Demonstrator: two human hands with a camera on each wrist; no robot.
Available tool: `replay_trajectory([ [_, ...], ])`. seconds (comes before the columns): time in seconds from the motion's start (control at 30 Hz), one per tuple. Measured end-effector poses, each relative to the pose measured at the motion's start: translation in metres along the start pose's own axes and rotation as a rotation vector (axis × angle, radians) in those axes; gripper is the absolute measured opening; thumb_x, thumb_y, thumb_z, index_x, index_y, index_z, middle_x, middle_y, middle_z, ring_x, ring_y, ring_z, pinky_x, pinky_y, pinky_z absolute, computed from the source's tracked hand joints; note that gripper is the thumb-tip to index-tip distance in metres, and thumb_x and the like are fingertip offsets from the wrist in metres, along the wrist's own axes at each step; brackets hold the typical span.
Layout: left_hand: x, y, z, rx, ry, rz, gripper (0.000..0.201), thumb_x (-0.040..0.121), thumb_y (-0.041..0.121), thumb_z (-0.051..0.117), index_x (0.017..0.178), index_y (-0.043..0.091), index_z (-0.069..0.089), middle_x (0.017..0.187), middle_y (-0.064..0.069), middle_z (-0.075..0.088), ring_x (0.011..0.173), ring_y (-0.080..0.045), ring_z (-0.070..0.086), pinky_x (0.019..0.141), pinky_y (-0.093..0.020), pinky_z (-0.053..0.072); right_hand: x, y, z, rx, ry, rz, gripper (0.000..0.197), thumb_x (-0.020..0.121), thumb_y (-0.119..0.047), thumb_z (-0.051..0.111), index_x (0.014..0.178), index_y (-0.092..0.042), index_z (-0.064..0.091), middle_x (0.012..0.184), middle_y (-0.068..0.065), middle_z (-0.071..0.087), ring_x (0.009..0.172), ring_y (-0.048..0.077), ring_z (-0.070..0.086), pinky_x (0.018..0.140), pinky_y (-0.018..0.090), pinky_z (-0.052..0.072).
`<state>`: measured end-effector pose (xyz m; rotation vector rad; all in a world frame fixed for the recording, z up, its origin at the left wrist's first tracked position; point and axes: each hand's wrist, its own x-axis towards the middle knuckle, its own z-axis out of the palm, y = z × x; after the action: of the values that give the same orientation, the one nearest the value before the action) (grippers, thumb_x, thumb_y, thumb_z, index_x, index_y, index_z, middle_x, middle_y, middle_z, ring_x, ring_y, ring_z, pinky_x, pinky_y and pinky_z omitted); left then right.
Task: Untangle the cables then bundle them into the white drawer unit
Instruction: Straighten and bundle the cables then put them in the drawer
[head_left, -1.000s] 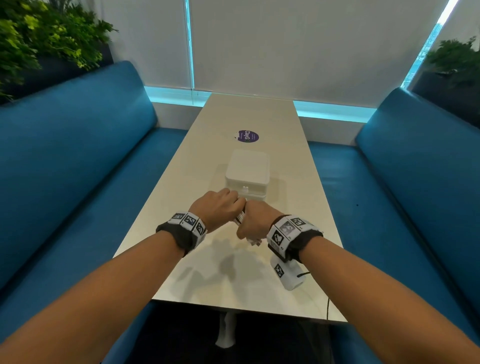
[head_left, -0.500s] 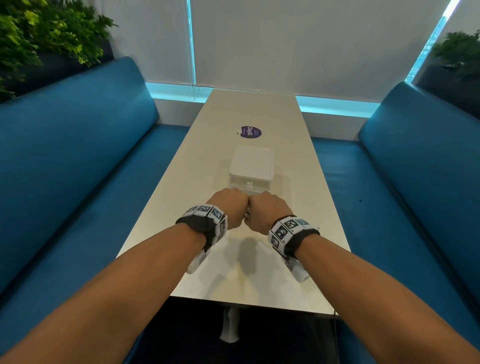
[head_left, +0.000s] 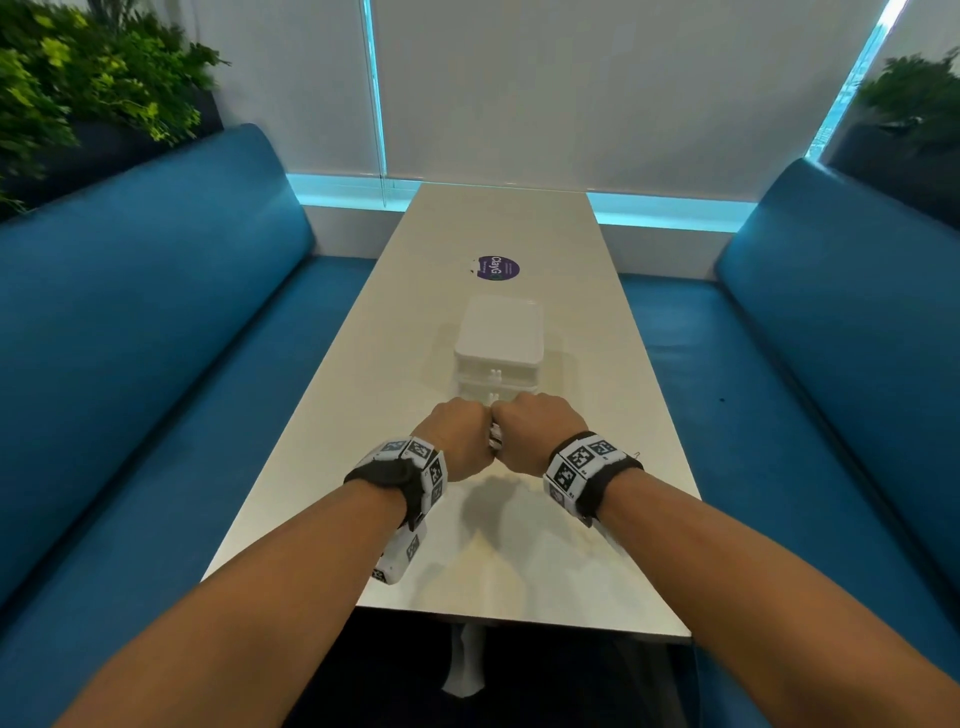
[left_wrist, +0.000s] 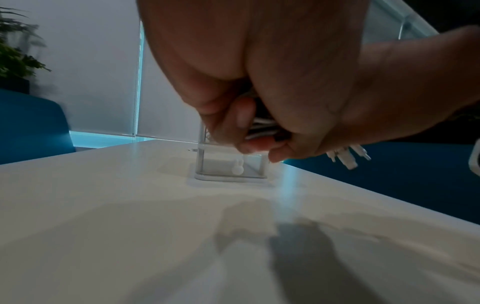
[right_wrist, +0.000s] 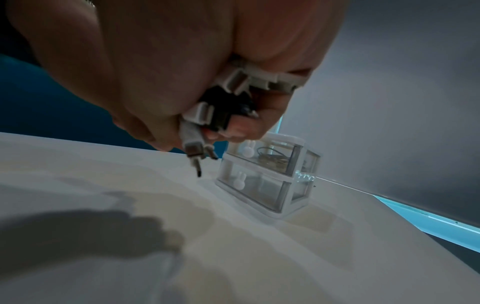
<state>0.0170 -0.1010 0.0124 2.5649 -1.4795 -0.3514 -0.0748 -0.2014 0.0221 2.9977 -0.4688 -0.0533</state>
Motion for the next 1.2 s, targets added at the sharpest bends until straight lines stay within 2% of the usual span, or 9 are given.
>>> replay_trajectory([
  [0.13, 0.006, -0.014, 0.01, -0.31, 0.094, -0.013, 0.029, 0.077, 0.018, 0.068, 0.103, 0.024, 0.057, 0.093, 0.003, 0.067, 0.081, -0.022, 0.063, 0.067, -0.033, 0.051, 0.006, 0.014, -0.005, -0.001, -0.006, 0.016, 0.012, 0.087, -0.021, 0.056, 0.099, -0.02, 0.06, 0.087, 0.004, 0.063, 0.068, 0.027, 0.057, 0.06, 0.033, 0.044],
  [0.27, 0.009, -0.039, 0.022, -0.564, 0.104, -0.216, 0.045, 0.083, 0.018, 0.072, 0.122, 0.017, 0.05, 0.109, 0.003, 0.061, 0.084, -0.022, 0.065, 0.069, -0.033, 0.054, 0.014, 0.034, -0.008, 0.166, 0.103, 0.186, 0.014, 0.086, -0.025, 0.058, 0.099, -0.022, 0.06, 0.087, 0.005, 0.065, 0.077, 0.032, 0.065, 0.065, 0.036, 0.053],
  [0.37, 0.01, -0.052, 0.032, -0.43, 0.009, -0.287, 0.034, 0.087, 0.022, 0.065, 0.119, 0.02, 0.054, 0.115, -0.002, 0.063, 0.097, -0.025, 0.065, 0.086, -0.038, 0.055, 0.029, 0.039, -0.013, 0.248, 0.171, 0.217, 0.015, 0.084, -0.029, 0.061, 0.099, -0.024, 0.061, 0.098, 0.002, 0.061, 0.08, 0.029, 0.063, 0.072, 0.04, 0.056],
  [0.47, 0.014, -0.052, 0.04, -0.388, -0.008, -0.323, 0.021, 0.084, 0.023, 0.063, 0.105, 0.025, 0.06, 0.111, -0.002, 0.062, 0.094, -0.024, 0.064, 0.085, -0.037, 0.055, 0.049, 0.034, -0.019, 0.287, 0.153, 0.159, 0.028, 0.078, -0.024, 0.066, 0.106, -0.026, 0.065, 0.124, -0.003, 0.059, 0.09, 0.026, 0.065, 0.079, 0.041, 0.056],
  [0.6, 0.022, -0.043, 0.047, -0.381, 0.004, -0.332, 0.015, 0.08, 0.019, 0.06, 0.092, 0.025, 0.065, 0.101, -0.001, 0.065, 0.086, -0.023, 0.065, 0.078, -0.034, 0.056, 0.065, 0.03, -0.019, 0.297, 0.024, 0.19, 0.029, 0.077, -0.02, 0.063, 0.102, -0.034, 0.062, 0.09, -0.004, 0.066, 0.081, 0.026, 0.064, 0.069, 0.033, 0.053],
  [0.83, 0.029, -0.029, 0.048, -0.271, 0.004, -0.329, 0.024, 0.091, 0.029, 0.054, 0.104, 0.014, 0.067, 0.107, -0.01, 0.068, 0.092, -0.03, 0.066, 0.079, -0.035, 0.054, 0.052, 0.037, -0.026, 0.342, 0.035, 0.208, 0.018, 0.073, -0.022, 0.064, 0.09, -0.026, 0.068, 0.073, -0.002, 0.065, 0.068, 0.024, 0.064, 0.062, 0.03, 0.054],
  [0.9, 0.027, -0.02, 0.05, -0.234, 0.014, -0.328, 0.033, 0.094, 0.038, 0.055, 0.108, 0.01, 0.062, 0.109, -0.012, 0.066, 0.096, -0.032, 0.066, 0.08, -0.036, 0.054, 0.043, 0.037, -0.028, 0.367, 0.043, 0.197, 0.016, 0.073, -0.025, 0.067, 0.088, -0.025, 0.069, 0.071, -0.002, 0.065, 0.065, 0.023, 0.064, 0.062, 0.031, 0.056],
  [1.03, 0.021, -0.002, 0.059, -0.156, 0.039, -0.344, 0.058, 0.09, 0.064, 0.051, 0.115, 0.012, 0.058, 0.113, -0.009, 0.062, 0.102, -0.031, 0.065, 0.081, -0.035, 0.05, 0.03, 0.031, -0.027, 0.346, 0.062, 0.152, 0.022, 0.074, -0.028, 0.069, 0.096, -0.028, 0.068, 0.08, -0.001, 0.066, 0.074, 0.025, 0.064, 0.07, 0.034, 0.056],
  [1.2, 0.022, 0.002, 0.065, -0.174, 0.08, -0.396, 0.066, 0.086, 0.072, 0.05, 0.112, 0.012, 0.06, 0.113, -0.01, 0.064, 0.102, -0.031, 0.065, 0.082, -0.036, 0.052, 0.024, 0.03, -0.025, 0.351, 0.064, 0.132, 0.021, 0.074, -0.03, 0.07, 0.094, -0.027, 0.066, 0.081, -0.001, 0.066, 0.075, 0.025, 0.064, 0.07, 0.035, 0.057],
])
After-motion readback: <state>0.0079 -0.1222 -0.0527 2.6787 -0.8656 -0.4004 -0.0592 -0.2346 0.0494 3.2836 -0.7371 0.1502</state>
